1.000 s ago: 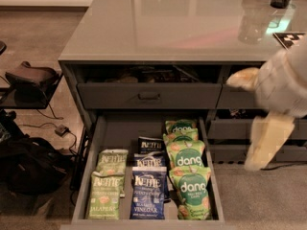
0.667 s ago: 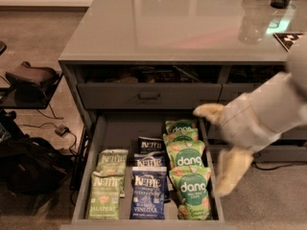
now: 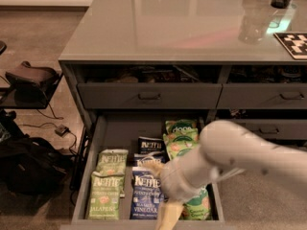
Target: Pick blue chip bag from middle drawer and place on counter
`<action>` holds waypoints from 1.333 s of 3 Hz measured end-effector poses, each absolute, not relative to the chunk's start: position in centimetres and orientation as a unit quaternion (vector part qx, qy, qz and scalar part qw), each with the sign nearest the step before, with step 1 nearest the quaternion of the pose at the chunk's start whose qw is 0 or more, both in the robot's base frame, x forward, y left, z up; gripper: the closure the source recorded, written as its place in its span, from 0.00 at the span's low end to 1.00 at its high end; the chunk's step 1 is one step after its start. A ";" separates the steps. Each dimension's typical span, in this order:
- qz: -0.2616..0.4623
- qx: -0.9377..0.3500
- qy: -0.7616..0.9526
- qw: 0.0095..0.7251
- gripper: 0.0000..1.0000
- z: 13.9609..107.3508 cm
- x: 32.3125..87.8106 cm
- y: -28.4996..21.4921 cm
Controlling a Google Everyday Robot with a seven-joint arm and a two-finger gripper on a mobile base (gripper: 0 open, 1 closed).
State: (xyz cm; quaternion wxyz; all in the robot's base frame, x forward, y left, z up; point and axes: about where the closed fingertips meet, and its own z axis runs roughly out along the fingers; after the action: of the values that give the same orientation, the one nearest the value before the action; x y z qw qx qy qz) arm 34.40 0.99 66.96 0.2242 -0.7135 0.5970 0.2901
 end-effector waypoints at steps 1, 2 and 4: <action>0.315 -0.717 0.597 0.174 0.00 59.9 30.8 6.0; 0.314 -0.703 0.619 0.156 0.00 55.2 31.1 10.1; 0.286 -0.677 0.654 0.180 0.00 53.2 35.8 13.2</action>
Offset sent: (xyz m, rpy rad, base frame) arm -0.0035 0.1539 -0.1795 -0.1024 0.1417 -0.1024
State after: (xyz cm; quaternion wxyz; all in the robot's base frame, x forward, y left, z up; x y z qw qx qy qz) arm 35.81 13.17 53.24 0.1796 -0.6774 0.6537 0.2857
